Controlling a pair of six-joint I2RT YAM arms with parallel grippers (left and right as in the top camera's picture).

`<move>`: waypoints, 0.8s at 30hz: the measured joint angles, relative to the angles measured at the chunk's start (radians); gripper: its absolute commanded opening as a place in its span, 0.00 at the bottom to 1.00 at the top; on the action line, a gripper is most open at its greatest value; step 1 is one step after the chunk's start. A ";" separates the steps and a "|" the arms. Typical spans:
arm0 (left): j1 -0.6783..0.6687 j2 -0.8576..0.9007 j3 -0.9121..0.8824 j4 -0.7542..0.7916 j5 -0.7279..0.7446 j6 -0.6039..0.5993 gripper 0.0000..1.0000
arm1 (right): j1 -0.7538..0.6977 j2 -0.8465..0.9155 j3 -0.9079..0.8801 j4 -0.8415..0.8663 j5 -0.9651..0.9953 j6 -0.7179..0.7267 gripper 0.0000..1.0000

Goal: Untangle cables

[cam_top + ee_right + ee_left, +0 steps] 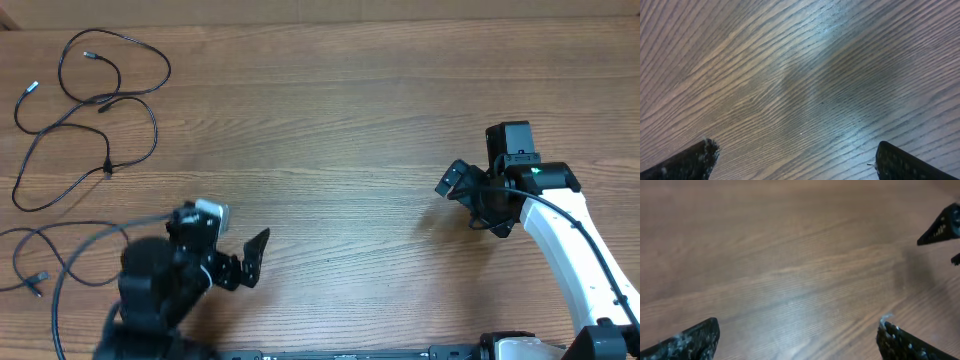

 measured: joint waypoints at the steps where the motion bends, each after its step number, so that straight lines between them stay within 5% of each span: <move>1: 0.000 -0.037 -0.025 0.012 0.000 0.004 0.99 | 0.000 0.000 0.000 0.000 0.000 0.000 1.00; 8: 0.000 -0.231 -0.153 0.072 0.000 0.044 1.00 | 0.000 0.000 0.000 0.000 0.000 0.000 1.00; 24: 0.027 -0.419 -0.496 0.672 -0.025 0.061 1.00 | 0.000 0.000 0.000 0.000 0.000 0.000 1.00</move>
